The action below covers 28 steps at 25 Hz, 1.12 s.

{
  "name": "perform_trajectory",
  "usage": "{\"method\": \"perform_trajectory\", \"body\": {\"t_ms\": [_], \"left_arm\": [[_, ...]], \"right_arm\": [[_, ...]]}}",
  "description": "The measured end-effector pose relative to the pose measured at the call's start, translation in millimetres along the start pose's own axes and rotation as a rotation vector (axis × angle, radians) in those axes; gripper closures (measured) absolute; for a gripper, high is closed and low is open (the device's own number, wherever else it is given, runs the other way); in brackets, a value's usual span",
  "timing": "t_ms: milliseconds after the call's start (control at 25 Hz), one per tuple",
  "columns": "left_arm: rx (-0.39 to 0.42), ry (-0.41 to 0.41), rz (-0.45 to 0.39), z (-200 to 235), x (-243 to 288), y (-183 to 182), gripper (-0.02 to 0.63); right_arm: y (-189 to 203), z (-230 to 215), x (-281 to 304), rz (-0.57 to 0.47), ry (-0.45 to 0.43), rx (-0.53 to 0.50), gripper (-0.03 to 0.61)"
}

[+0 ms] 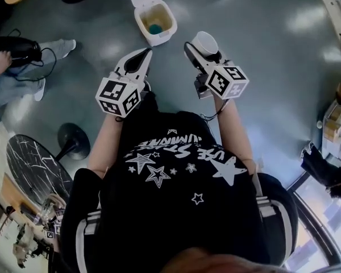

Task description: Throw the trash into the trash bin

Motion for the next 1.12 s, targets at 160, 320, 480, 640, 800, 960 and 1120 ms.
{"method": "perform_trajectory", "body": {"t_ms": [160, 320, 480, 640, 800, 960, 1120], "left_arm": [[-0.012, 0.034, 0.01, 38, 2, -10, 0.603], [-0.032, 0.062, 0.016, 72, 2, -16, 0.603], [-0.039, 0.102, 0.038, 95, 5, -19, 0.603], [-0.03, 0.145, 0.055, 112, 7, -20, 0.603], [-0.027, 0.157, 0.063, 124, 15, -20, 0.603], [-0.04, 0.151, 0.075, 130, 22, -15, 0.603], [-0.047, 0.121, 0.092, 133, 33, -13, 0.603]], "right_arm": [[0, 7, 30, 0.029, 0.057, 0.005, 0.253], [4, 14, 56, 0.048, 0.1, 0.022, 0.253], [7, 16, 77, 0.024, 0.131, 0.045, 0.253], [14, 21, 89, 0.02, 0.171, 0.067, 0.253], [21, 22, 95, 0.036, 0.179, 0.079, 0.253], [29, 15, 94, 0.055, 0.19, 0.089, 0.253], [27, 6, 99, 0.063, 0.175, 0.104, 0.253]]}}
Point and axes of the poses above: the fingertips, and each gripper's own axes: x forward along the fingers, z to its left, y out of its underside, the point moved 1 cm from there along -x, backward along the fingers, and after that the axes turned 8 degrees about y, right-handed, at the moved point
